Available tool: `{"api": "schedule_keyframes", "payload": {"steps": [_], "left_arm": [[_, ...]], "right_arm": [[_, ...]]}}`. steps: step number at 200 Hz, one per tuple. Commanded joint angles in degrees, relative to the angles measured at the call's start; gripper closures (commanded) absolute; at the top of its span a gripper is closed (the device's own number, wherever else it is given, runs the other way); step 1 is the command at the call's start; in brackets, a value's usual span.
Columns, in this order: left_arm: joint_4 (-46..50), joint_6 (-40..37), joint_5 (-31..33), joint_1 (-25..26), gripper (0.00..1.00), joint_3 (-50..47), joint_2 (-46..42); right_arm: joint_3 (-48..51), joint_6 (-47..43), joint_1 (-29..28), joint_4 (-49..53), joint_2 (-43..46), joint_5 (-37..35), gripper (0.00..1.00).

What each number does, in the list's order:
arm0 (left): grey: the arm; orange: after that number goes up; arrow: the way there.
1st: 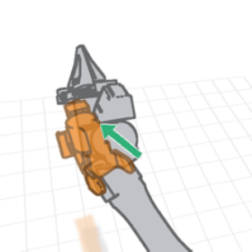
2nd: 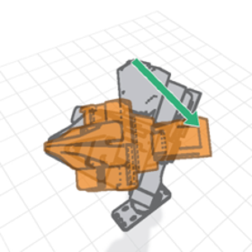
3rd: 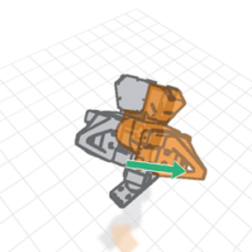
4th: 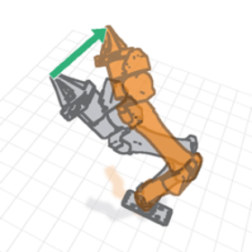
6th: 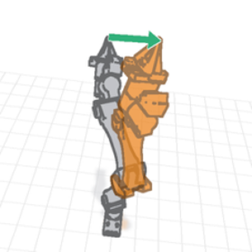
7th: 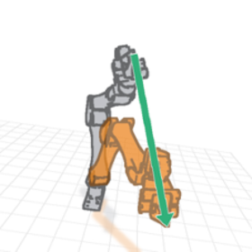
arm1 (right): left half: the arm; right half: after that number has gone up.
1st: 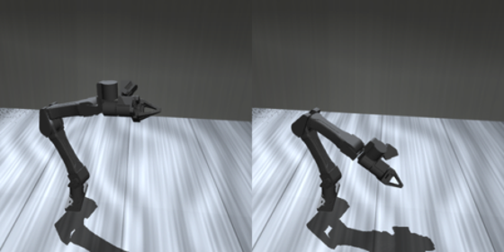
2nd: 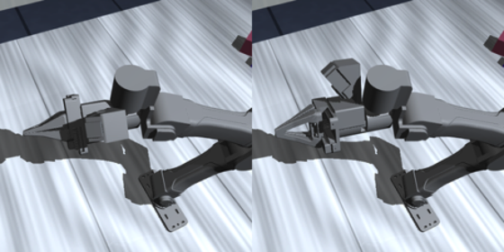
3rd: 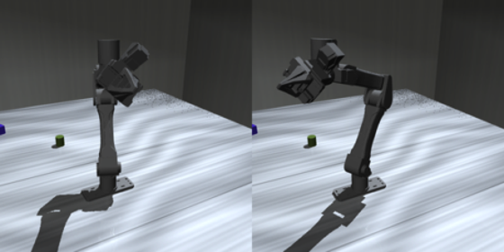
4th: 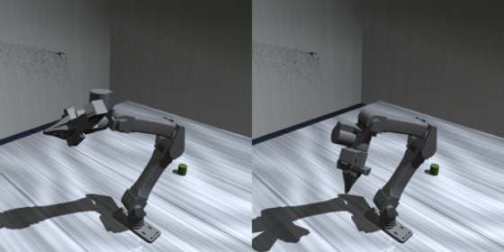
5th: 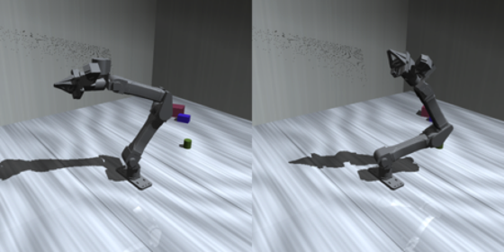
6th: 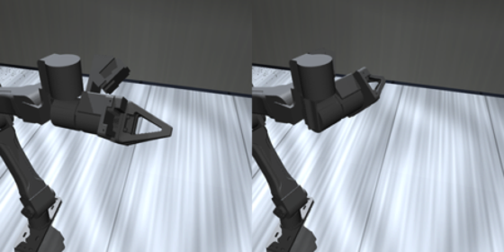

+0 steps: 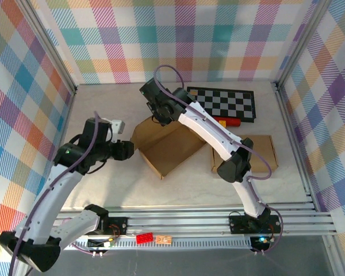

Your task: Fold the paper box

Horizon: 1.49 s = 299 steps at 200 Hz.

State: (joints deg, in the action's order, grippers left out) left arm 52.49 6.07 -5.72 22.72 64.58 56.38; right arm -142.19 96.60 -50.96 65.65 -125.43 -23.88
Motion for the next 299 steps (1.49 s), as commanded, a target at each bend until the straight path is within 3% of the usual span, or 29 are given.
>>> {"api": "schedule_keyframes", "payload": {"steps": [1,39,108,143,213,242,259,272,299], "left_arm": [[-2.1,-3.6,5.9,2.4,0.48,3.3,3.4],[-3.0,-4.5,11.1,2.6,0.48,5.2,7.3],[-4.5,-7.3,8.5,3.0,0.52,3.6,11.3],[-4.5,-8.6,9.0,3.0,0.65,2.5,12.3],[-5.7,-8.7,8.1,3.0,0.78,0.4,13.8],[-4.9,-10.3,8.7,3.0,0.89,1.4,15.1],[-3.8,-12.2,9.5,3.0,0.91,2.2,15.6],[-3.1,-14.1,9.9,2.9,0.95,2.7,15.6],[-3.5,-19.1,10.9,2.8,1.00,2.5,13.9]], "right_arm": [[-0.5,-1.2,0.4,0.2,0.1,1.8,1.00],[0.0,-1.4,0.5,-0.1,0.1,3.5,1.00],[0.9,-0.3,0.5,0.1,0.7,4.8,1.00],[1.3,-1.0,0.5,0.3,0.5,5.9,1.00],[3.6,-2.5,0.9,-1.4,1.3,6.8,1.00],[3.6,-4.6,1.2,-2.2,1.4,7.4,1.00],[4.3,-9.2,1.6,-4.6,2.1,7.7,0.91],[5.8,-15.2,2.5,-7.5,3.2,9.4,0.77],[10.2,-34.5,5.1,-14.1,7.5,14.5,0.55]]}}
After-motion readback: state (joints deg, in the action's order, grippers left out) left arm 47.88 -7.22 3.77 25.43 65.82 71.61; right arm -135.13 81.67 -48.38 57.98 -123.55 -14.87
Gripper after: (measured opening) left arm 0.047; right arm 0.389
